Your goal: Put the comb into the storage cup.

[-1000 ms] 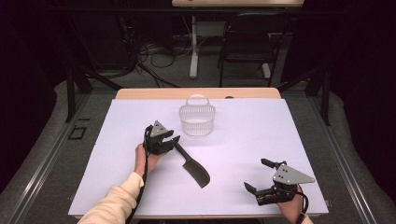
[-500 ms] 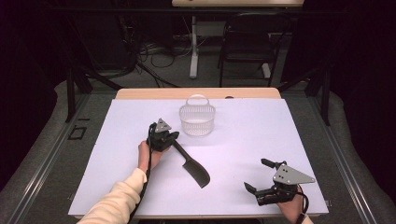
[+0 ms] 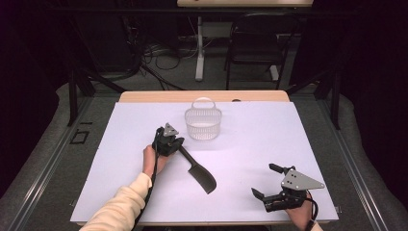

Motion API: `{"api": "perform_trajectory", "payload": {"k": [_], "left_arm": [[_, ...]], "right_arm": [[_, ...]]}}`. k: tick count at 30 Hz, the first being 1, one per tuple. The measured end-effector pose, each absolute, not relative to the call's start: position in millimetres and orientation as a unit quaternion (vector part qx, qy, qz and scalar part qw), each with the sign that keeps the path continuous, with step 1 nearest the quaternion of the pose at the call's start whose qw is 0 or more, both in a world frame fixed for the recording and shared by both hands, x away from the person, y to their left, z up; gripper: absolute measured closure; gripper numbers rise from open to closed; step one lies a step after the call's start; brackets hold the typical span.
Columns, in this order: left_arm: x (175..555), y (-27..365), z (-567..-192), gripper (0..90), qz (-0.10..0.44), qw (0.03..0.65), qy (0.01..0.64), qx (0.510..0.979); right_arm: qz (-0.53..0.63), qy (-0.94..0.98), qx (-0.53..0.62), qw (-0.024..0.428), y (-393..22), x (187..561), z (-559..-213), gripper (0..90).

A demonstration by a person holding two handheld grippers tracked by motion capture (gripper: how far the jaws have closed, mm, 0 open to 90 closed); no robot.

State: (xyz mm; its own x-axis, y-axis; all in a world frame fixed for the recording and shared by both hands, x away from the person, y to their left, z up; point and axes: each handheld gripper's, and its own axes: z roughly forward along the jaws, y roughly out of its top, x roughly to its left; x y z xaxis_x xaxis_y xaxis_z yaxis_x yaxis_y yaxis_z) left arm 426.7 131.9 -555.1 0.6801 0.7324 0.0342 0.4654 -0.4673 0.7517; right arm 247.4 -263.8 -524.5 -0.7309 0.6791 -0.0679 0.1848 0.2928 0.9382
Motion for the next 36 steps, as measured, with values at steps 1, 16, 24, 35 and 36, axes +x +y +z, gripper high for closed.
{"api": "perform_trajectory", "payload": {"k": [1,16,24,35,36], "left_arm": [[427,132,-555,90.0,0.18,0.371,0.355,0.839],[424,136,-554,90.0,0.162,0.362,0.356,0.846],[420,137,-553,90.0,0.155,0.356,0.351,0.852],[417,141,-553,90.0,0.15,0.347,0.352,0.856],[417,141,-553,90.0,0.15,0.347,0.352,0.856]], "right_arm": [[0.524,0.769,0.281,0.236,-264,247,-525,0.0],[0.521,0.771,0.28,0.236,-264,247,-524,0.0],[0.52,0.771,0.282,0.235,-264,247,-524,0.0],[0.517,0.773,0.283,0.234,-264,247,-525,0.0],[0.517,0.773,0.283,0.234,-263,247,-525,0.0]]}}
